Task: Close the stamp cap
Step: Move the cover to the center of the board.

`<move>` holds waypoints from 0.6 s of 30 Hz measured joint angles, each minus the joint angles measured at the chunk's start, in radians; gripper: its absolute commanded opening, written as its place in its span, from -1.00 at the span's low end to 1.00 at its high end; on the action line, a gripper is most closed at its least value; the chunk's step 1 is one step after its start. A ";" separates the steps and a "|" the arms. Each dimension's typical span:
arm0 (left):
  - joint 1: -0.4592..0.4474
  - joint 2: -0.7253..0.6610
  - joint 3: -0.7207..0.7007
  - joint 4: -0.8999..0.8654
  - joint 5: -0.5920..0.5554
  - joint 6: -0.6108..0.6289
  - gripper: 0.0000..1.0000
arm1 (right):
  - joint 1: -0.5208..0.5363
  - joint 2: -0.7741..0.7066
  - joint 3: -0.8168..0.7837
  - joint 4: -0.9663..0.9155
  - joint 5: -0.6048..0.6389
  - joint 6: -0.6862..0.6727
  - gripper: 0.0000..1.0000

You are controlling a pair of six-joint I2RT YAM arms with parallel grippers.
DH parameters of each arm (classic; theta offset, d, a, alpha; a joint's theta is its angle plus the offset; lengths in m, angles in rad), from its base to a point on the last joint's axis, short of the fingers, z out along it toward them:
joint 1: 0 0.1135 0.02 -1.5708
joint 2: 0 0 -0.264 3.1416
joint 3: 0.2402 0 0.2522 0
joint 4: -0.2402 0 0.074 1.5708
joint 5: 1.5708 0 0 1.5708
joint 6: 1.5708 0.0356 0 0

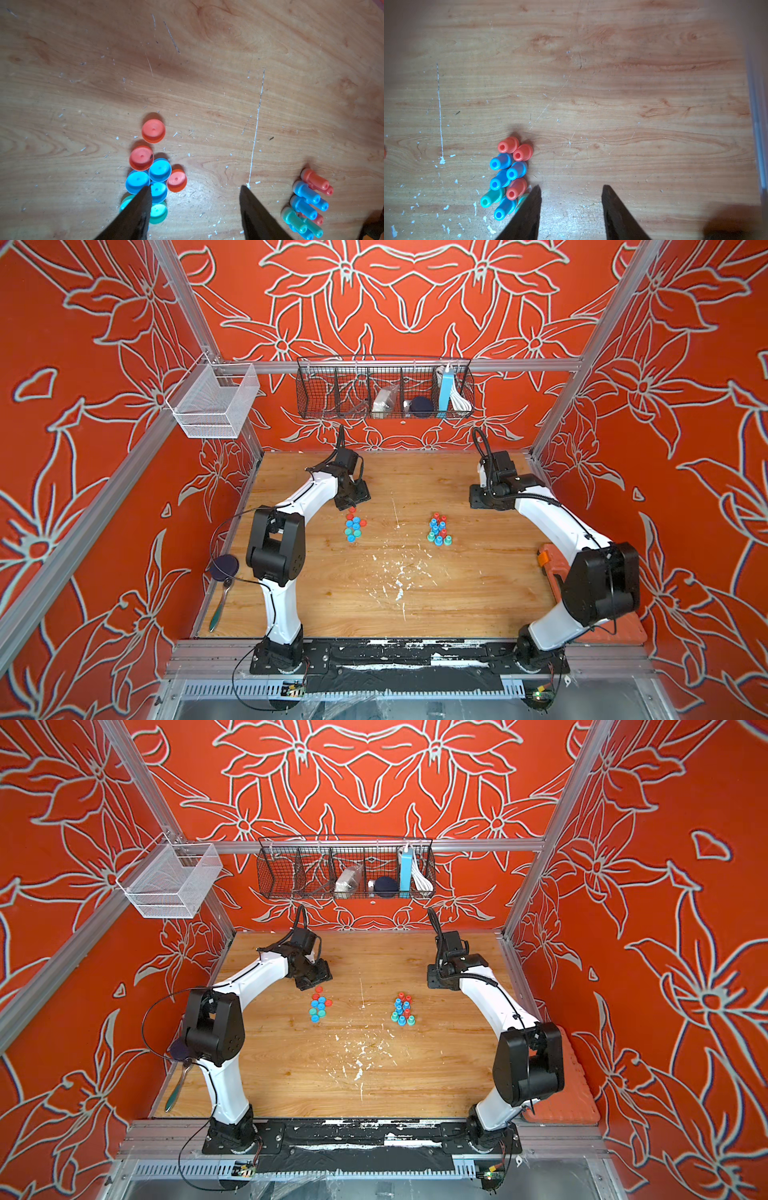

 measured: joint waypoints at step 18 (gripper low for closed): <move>-0.022 0.170 0.152 -0.080 -0.043 0.006 0.24 | 0.000 0.078 0.069 -0.035 -0.036 0.011 -0.11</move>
